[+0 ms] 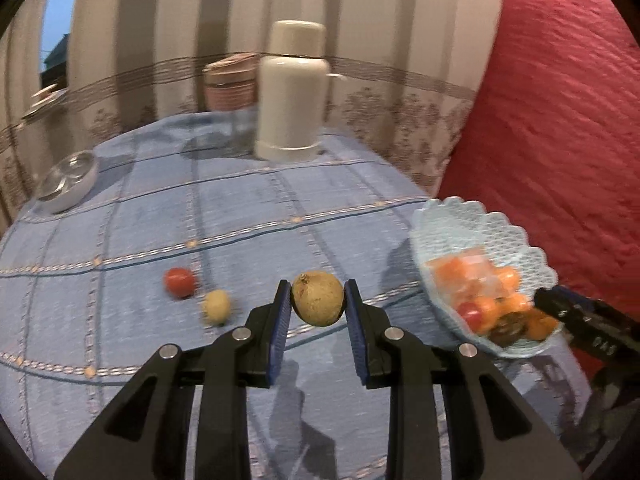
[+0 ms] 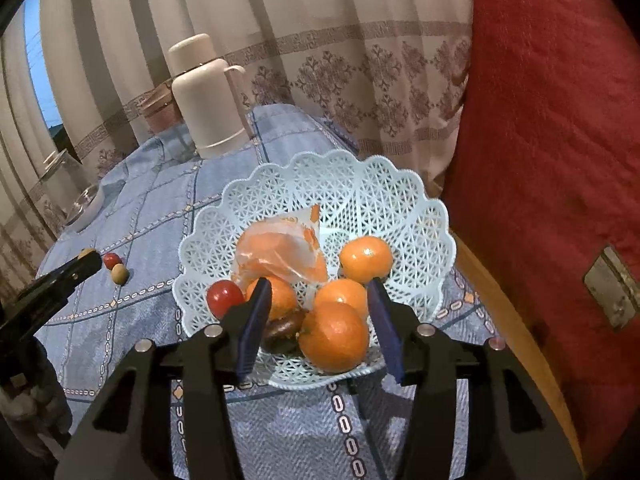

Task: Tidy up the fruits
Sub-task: 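Carry the orange in the right tool into the basket and open it, then carry the yellow fruit in the left tool into the basket and open it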

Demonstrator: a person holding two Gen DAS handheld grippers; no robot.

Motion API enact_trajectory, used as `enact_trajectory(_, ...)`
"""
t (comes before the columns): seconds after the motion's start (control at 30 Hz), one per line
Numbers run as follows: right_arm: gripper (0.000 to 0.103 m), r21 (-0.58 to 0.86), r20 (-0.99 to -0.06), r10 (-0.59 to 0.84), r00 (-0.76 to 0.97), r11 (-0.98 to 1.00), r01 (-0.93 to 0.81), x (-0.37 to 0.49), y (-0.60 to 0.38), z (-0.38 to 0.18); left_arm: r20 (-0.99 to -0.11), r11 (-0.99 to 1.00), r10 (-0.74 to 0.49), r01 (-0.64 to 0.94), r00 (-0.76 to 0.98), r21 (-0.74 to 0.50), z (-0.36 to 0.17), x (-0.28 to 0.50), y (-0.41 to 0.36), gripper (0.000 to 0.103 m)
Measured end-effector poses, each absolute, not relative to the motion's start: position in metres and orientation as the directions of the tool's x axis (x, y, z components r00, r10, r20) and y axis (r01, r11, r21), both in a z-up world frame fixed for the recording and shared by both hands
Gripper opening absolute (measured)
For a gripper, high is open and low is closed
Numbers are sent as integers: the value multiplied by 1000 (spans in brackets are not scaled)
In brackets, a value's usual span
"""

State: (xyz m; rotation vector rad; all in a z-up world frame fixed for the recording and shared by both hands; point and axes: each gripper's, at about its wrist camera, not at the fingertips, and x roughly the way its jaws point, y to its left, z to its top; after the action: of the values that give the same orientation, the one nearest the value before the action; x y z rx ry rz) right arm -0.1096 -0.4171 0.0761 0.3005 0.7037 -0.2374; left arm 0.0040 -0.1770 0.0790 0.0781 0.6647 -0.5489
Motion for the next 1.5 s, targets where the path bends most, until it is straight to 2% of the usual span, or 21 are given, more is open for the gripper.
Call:
enact_trajectory(0.33,52,173,-650,-126,749,935,308,-110,-415,82,-585,750,-599,640,547,-170,91,-5,-229,27)
enact_trajectory(0.87,52,175,-642,-135,755,932,316,-112,-417,84,-621,677,-655,699,430,-230,72,0,-265,29)
enact_trajectory(0.93,52,177,-642,-133,755,933,314,-112,-417,84,-620,672,-660,701,423,-237,71,1,-265,33)
enact_trajectory(1.0,52,175,-641,-135,756,933,315,-112,-417,85,-619,677,-658,697,429,-236,71,1,-264,41)
enact_trajectory(1.13,52,176,-640,-136,756,932,317,-112,-418,85,-615,685,-657,685,436,-245,71,3,-259,44)
enact_trajectory(1.27,52,178,-640,-136,756,931,318,-113,-418,86,-610,699,-650,672,453,-246,72,5,-251,55)
enact_trajectory(1.5,52,184,-635,-136,760,929,320,-115,-421,88,-603,732,-631,632,487,-255,75,19,-227,55)
